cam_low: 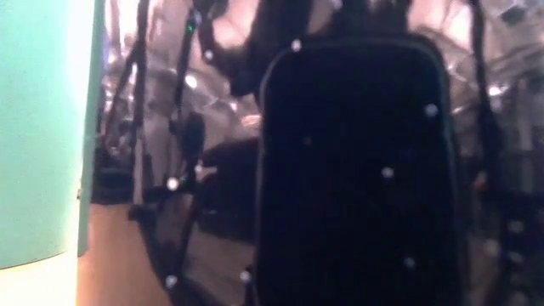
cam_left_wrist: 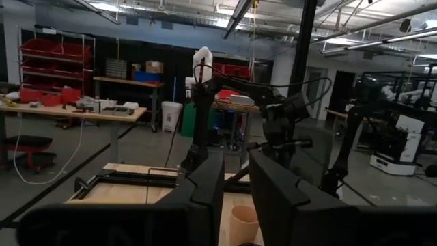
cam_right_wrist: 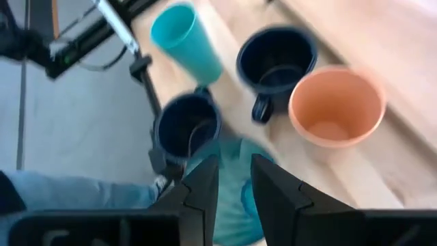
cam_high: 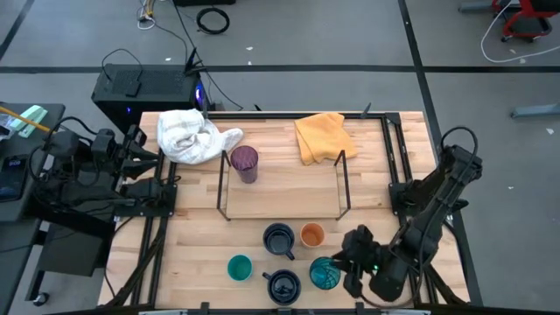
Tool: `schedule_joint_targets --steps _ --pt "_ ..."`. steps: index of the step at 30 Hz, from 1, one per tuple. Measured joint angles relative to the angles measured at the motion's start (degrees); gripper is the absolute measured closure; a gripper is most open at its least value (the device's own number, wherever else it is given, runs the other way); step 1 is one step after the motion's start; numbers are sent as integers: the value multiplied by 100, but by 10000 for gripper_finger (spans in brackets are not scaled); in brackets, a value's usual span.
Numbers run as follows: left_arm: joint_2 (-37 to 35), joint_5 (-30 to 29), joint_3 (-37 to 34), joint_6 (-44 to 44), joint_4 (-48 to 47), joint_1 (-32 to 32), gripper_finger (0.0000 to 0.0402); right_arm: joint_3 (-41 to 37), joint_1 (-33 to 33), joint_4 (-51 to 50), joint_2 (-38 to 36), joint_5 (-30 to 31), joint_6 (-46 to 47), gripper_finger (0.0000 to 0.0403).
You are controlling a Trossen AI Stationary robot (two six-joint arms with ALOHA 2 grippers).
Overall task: Stack small to large cups/mugs on shelf
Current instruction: Put the orange cup on the shelf
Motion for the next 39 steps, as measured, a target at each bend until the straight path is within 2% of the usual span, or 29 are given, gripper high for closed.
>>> schedule_joint_targets --steps 10,16,19,22,29,39 --pt "0 0 0 31 -5 2 320 0 -1224 634 52 -98 -1583 309" --pt "0 0 2 29 -4 2 323 0 -2032 715 52 -1104 -2161 309" --pt "0 0 2 33 -2 0 322 0 -2301 713 52 -1419 -2434 309" --pt "0 0 2 31 -1 2 320 0 -2482 650 52 -1684 -2712 309" --pt "0 0 2 33 -2 2 324 0 -2736 100 52 -1870 -3125 309" --pt "0 0 2 33 -2 1 322 2 -2880 -381 84 -2341 -3552 309"
